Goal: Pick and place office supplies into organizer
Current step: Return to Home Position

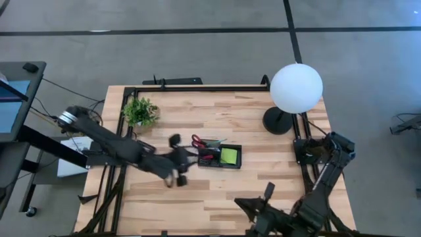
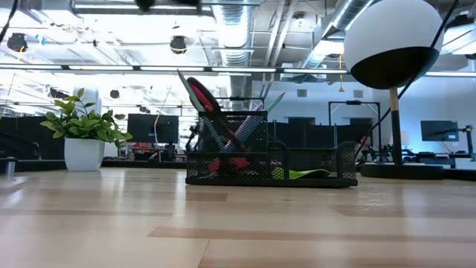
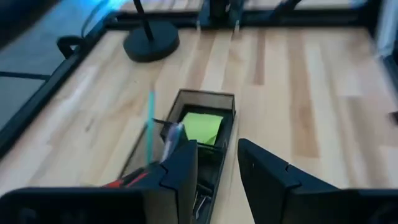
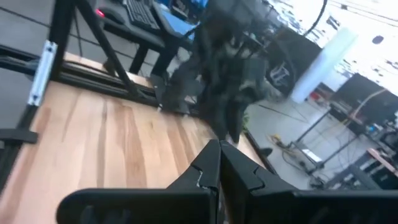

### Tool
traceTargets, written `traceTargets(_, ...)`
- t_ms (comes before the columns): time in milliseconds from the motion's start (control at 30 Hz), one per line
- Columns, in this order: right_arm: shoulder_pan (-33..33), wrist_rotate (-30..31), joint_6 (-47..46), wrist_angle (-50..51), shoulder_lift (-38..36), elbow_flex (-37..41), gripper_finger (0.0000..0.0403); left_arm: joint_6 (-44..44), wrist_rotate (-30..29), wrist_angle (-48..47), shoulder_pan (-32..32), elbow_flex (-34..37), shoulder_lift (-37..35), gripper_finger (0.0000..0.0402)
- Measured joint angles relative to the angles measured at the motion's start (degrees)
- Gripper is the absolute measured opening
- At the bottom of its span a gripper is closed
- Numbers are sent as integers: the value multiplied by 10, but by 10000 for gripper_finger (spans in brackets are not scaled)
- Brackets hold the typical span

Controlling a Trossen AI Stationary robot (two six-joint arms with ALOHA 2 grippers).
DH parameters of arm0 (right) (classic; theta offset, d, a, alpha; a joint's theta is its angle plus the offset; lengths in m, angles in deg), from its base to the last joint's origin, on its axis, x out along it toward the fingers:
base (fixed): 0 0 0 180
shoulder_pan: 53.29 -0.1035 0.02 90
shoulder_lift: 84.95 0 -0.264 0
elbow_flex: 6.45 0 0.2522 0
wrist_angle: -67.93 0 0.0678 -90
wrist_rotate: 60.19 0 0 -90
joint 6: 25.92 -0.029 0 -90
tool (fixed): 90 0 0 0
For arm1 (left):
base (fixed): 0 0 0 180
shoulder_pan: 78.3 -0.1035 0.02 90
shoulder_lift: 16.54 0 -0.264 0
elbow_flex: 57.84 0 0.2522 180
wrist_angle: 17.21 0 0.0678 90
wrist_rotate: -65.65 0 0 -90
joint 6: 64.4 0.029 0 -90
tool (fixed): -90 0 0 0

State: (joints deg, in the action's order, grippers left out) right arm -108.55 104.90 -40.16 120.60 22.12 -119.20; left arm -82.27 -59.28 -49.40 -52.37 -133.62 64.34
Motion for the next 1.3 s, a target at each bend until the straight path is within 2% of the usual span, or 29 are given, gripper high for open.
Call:
traceTargets(100, -15, 11, 2, 14, 0, -17, 0, -6, 0, -61, 21, -2, -85, 111)
traceTargets(167, -23, 13, -29, 58, -10, -27, 0, -6, -3, -117, 39, -2, -145, 111)
traceTargets(233, -27, -4, -125, 130, -35, -28, 0, -21, -18, -169, 57, -2, -202, 111)
traceTargets(333, -18, -74, -338, 279, -81, -29, 0, -61, -51, -258, 91, -2, -283, 111)
traceTargets(400, -7, -83, -404, 337, -104, -9, 0, -99, -51, -323, 117, 5, -334, 111)
traceTargets(467, 7, -64, -416, 345, -121, 27, 0, -155, -53, -367, 145, 31, -380, 111)
traceTargets(533, 28, -36, -415, 316, -142, 75, 0, -203, -75, -373, 174, 79, -423, 111)
traceTargets(600, 52, -35, -418, 280, -166, 131, 0, -236, -88, -369, 203, 135, -464, 111)
traceTargets(700, 82, -92, -415, 161, -200, 230, 0, -259, -115, -328, 237, 215, -521, 111)
traceTargets(800, 100, -146, -291, -43, -237, 313, 0, -255, -122, -287, 259, 263, -576, 111)
traceTargets(933, 132, -249, -57, -283, -304, 365, 0, -200, -122, -243, 277, 268, -631, 111)
traceTargets(1033, 167, -366, 55, -354, -367, 375, 0, -134, -114, -213, 286, 252, -667, 111)
traceTargets(1100, 191, -408, 79, -362, -405, 384, 0, -94, -114, -211, 290, 248, -691, 111)
traceTargets(1200, 210, -415, 70, -373, -449, 422, 0, -81, -102, -236, 292, 248, -733, 111)
traceTargets(1300, 215, -416, 68, -432, -479, 497, 0, -100, -106, -295, 292, 248, -776, 111)
